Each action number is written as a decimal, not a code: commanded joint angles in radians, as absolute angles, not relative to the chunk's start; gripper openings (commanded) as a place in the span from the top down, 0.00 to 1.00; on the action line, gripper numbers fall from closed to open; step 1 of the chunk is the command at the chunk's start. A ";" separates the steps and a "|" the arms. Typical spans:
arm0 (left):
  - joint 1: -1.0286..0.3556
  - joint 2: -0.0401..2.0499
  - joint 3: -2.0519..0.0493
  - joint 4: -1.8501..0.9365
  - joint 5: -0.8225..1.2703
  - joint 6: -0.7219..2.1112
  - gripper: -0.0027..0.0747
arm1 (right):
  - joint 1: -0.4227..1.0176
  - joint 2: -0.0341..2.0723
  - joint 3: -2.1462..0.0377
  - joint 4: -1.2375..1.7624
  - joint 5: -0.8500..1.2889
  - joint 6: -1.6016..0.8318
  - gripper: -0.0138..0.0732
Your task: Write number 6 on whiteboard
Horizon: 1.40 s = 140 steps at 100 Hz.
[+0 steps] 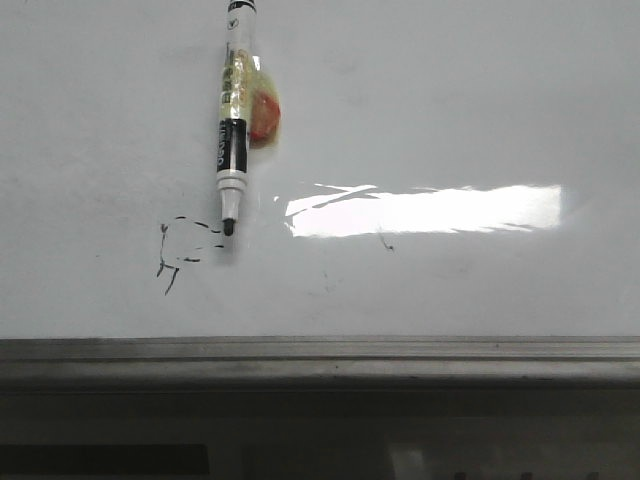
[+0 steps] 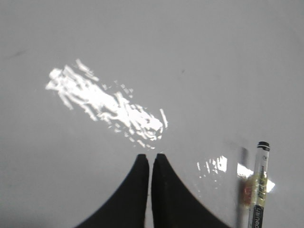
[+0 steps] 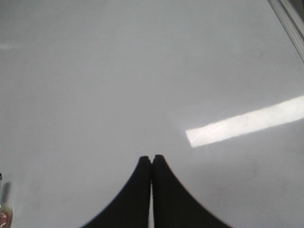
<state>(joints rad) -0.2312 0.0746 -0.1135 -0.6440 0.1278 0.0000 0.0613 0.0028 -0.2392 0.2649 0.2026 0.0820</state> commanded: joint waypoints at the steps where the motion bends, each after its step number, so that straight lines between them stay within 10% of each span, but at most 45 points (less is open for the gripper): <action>1: -0.228 0.130 -0.211 -0.574 0.137 0.011 0.99 | 0.057 0.063 -0.358 0.187 0.284 0.076 0.89; 27: -0.228 0.358 -0.419 -0.494 0.405 0.223 0.96 | 0.057 0.185 -0.514 0.182 0.434 -0.027 0.84; 53: -0.228 0.584 -0.602 -0.615 0.607 0.444 0.35 | 0.057 0.228 -0.573 0.200 0.495 -0.036 0.37; 140: -0.739 1.131 -0.637 -1.221 0.147 0.626 0.43 | 0.057 0.228 -0.573 0.228 0.497 -0.036 0.36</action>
<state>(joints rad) -0.7261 1.1187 -0.6029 -1.1629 0.1936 0.6246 0.0613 0.2061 -0.5389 0.2203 0.5722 -0.0247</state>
